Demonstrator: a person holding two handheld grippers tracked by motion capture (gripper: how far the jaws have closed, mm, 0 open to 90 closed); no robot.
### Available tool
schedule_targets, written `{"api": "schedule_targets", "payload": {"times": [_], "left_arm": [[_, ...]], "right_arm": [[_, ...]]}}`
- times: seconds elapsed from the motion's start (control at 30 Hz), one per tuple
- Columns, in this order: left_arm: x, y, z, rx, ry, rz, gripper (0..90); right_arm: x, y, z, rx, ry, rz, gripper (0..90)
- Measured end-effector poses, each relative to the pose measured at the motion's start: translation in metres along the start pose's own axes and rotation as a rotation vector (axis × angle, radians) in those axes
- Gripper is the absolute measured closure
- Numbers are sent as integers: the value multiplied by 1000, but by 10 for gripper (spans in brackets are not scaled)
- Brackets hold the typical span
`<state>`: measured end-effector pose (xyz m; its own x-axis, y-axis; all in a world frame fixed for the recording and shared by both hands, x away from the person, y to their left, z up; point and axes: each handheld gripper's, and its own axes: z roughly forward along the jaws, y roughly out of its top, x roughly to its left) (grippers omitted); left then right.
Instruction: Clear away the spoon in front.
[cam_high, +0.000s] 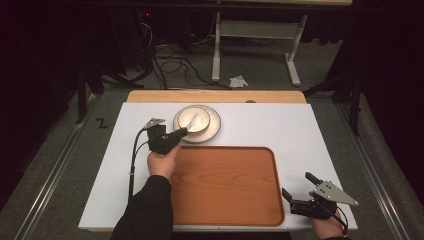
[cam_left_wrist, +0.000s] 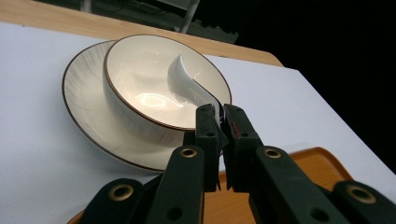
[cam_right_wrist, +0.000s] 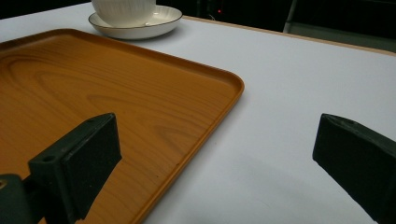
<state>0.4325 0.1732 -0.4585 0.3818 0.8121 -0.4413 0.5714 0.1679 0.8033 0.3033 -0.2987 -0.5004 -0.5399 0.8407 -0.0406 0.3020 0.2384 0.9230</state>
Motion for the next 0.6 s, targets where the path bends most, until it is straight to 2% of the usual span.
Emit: {"api": "schedule_targets", "payload": {"times": [0.13, 0.3, 0.53, 0.6], "left_arm": [[-6, 0, -6, -19, -10, 34, 857], [-11, 0, -13, -38, -29, 56, 857], [-21, -6, -22, -38, -60, 94, 857], [-25, -10, -27, -41, -69, 115, 857]], "right_arm": [[0, 0, 0, 0, 3, -2, 16], [0, 0, 0, 0, 1, -3, 16], [0, 0, 0, 0, 2, -2, 16], [0, 0, 0, 2, 1, -4, 16]]}}
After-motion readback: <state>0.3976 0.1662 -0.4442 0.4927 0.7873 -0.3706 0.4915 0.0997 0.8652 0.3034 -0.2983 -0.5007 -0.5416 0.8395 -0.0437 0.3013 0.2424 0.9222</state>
